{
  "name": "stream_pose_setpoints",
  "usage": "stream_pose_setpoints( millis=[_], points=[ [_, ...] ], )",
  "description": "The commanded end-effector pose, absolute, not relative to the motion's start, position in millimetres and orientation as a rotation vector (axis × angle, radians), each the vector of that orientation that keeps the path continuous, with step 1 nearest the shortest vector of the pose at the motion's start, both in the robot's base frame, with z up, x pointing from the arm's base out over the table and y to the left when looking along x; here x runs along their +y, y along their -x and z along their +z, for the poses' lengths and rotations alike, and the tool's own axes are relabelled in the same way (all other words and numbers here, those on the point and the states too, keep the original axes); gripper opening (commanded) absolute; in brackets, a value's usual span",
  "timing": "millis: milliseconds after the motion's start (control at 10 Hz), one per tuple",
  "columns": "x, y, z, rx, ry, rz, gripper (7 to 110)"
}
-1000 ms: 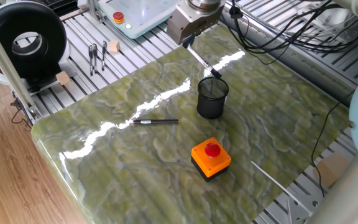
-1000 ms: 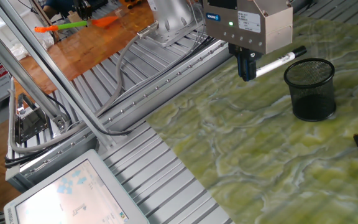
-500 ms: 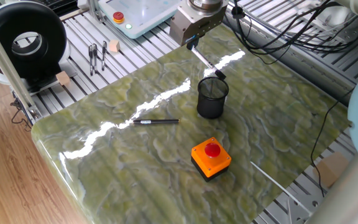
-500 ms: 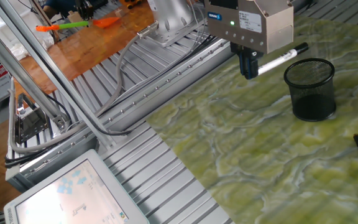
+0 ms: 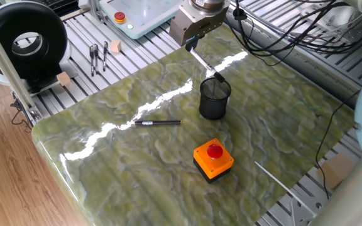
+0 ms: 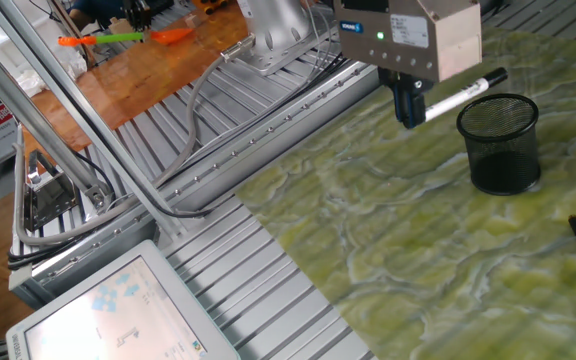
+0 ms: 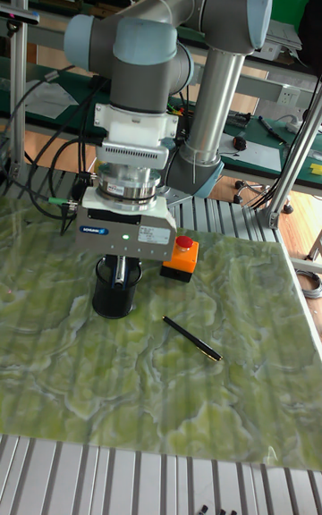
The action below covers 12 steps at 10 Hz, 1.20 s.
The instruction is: Put the pen into the pen holder
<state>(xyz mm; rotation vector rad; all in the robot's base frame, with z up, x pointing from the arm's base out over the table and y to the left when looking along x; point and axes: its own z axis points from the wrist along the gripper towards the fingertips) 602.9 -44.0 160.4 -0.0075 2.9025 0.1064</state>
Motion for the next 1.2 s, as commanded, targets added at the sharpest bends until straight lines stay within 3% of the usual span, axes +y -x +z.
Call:
stream_pose_setpoints(
  millis=[0,200,800,1100],
  points=[
    [-32,-602,185,2.815,0.025,0.190,7],
    [-33,-595,196,2.772,0.046,0.185,7],
    [-26,-631,236,2.453,0.240,0.230,7],
    [-33,-630,226,2.442,0.257,0.245,7]
  ],
)
